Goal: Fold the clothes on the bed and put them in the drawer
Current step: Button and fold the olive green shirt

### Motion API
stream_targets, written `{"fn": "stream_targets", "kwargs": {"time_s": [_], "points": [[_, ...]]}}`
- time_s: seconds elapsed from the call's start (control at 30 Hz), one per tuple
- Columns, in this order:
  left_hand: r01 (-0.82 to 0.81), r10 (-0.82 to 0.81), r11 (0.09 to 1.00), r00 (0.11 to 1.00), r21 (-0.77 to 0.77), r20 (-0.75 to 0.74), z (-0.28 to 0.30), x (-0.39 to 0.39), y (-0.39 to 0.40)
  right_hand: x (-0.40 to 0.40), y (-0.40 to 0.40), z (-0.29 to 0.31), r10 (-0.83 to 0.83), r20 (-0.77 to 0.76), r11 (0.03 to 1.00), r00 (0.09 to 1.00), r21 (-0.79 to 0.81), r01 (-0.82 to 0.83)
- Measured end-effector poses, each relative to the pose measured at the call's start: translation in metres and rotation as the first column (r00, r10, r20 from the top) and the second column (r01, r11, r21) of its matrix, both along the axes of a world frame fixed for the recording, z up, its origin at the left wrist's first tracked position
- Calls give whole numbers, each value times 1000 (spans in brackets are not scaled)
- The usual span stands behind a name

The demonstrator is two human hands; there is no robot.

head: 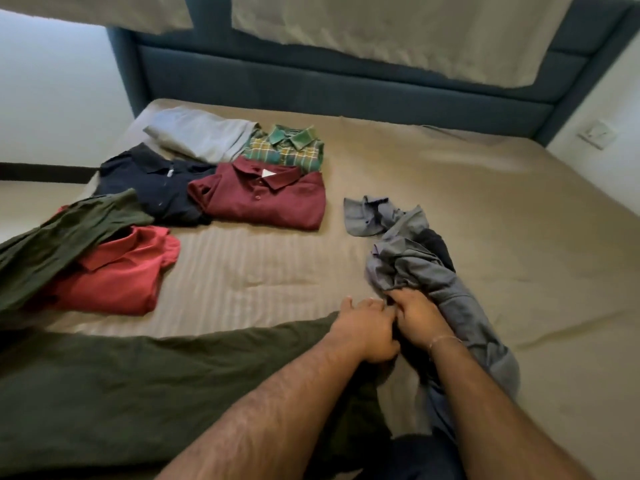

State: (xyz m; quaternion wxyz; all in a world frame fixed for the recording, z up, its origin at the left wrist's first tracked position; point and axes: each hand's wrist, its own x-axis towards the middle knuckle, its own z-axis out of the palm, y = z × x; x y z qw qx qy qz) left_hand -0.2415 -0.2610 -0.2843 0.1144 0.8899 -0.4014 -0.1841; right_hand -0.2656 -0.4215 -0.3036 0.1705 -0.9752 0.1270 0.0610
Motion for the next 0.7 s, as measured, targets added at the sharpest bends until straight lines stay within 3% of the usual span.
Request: {"fn": "stream_targets", "kwargs": {"time_s": [0.13,0.23,0.3,0.37,0.43,0.5,0.57,0.6,0.7], "points": [[94,-95,995,995,-19,-42,-11,-3,-44,-10,-57,-14,58,-159,960,986,-263,-99],[7,-13,992,999,-127,-41,-6,5,-48,10,-42,-7,-57,-185,956,981,-292,1],[-83,84,976,996,-202,-7,4,12,-30,18,-4,4,-218,4,957,976,-196,214],[-144,172,953,982,-268,83,11,16,7,20,46,15,-332,271,935,903,-33,354],[-194,247,933,958,-302,147,11,14,54,11,99,21,-238,543,964,806,34,262],[-246,294,933,941,-262,164,6,5,111,1,149,19,15,605,991,796,94,-91],[-280,312,943,933,-178,182,-3,-6,166,-10,182,17,316,390,906,865,145,-397],[-287,307,950,933,-123,189,-8,-10,188,-13,184,16,425,229,875,876,147,-462],[-327,326,945,925,-30,194,-12,-11,238,-12,171,31,484,-141,871,864,-18,-491]]}}
